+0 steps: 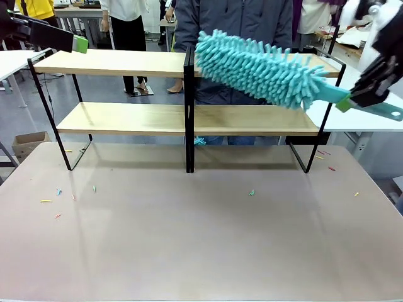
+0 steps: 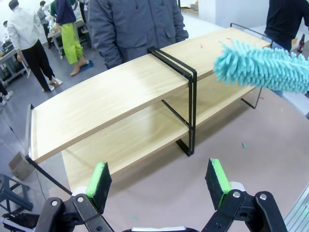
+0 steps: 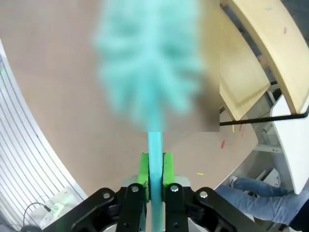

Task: Clean the shelves.
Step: Clean another randomly selected level of the Shelf with the Duster.

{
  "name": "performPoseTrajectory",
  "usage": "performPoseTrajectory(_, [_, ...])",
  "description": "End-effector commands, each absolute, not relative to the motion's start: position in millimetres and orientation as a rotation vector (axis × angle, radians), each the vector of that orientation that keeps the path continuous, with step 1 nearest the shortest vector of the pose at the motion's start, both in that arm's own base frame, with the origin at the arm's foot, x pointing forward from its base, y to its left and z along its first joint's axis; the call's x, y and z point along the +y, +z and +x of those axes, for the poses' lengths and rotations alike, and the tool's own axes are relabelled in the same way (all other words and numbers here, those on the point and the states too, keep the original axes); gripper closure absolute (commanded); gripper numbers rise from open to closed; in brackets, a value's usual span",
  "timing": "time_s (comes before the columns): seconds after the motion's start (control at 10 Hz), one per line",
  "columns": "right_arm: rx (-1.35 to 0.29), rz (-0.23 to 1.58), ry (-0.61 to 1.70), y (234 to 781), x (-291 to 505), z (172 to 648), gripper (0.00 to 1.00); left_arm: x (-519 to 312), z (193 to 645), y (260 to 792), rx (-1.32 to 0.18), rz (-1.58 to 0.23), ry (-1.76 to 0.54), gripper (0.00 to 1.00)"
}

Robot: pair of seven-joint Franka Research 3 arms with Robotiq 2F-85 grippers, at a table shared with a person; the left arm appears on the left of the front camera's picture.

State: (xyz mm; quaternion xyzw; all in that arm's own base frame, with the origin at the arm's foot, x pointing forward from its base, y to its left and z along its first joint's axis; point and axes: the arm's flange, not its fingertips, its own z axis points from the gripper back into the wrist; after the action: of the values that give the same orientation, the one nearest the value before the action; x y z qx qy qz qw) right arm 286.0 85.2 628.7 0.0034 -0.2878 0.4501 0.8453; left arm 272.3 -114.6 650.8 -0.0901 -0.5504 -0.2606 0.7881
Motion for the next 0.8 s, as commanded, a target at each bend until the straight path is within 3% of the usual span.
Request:
performPoseTrajectory(0.0, [-0.588,-0.014,0.972,627,101,289,0.88,-114,272,649,-1.188,-0.198,-0.559,0.0])
performPoseTrajectory(0.3, [-0.654,-0.239,0.848,695,177,346,0.88,-114,272,649,-1.188,-0.198,-0.559,0.0])
performPoseTrajectory(0.5, [-0.547,-0.212,0.695,728,203,374,0.88,-114,272,649,-1.188,-0.198,-0.559,0.0])
performPoseTrajectory(0.7, [-0.368,-0.117,0.606,721,219,402,0.88,-114,272,649,-1.188,-0.198,-0.559,0.0])
